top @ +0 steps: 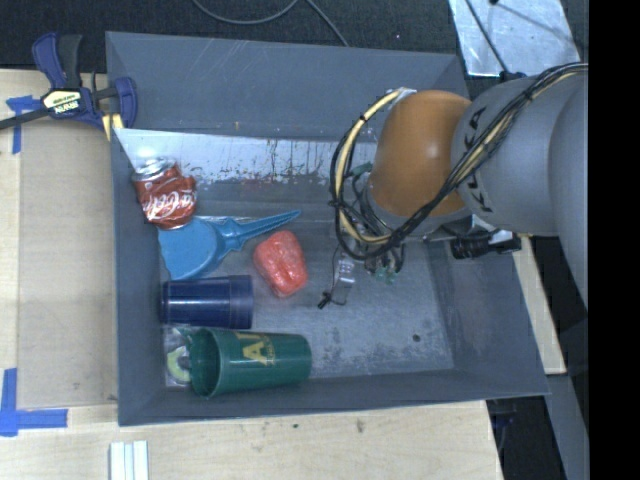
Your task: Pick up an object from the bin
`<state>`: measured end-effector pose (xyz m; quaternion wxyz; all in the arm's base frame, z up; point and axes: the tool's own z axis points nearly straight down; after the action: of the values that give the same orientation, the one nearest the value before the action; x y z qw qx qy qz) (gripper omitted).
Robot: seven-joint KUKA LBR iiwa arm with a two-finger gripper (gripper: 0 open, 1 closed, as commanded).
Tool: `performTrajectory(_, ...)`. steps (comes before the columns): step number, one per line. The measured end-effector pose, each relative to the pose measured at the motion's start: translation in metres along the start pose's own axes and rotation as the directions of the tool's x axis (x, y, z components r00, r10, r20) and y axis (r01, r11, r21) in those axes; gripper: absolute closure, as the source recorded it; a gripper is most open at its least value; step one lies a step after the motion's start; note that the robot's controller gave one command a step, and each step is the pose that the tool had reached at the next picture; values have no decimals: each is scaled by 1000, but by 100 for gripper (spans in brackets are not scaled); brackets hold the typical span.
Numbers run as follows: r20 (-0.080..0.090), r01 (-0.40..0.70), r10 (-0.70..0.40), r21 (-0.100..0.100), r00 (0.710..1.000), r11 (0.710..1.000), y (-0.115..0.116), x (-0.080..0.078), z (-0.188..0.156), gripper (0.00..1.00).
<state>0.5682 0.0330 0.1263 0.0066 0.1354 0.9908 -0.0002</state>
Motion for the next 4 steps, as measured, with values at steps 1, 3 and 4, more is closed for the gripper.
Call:
performTrajectory(1,-2,235,-235,-1,972,972,15,0,10,0)
performTrajectory(3,2,181,-181,-3,984,984,30,-1,18,0)
performTrajectory(4,3,321,-321,-1,947,947,52,-5,26,0)
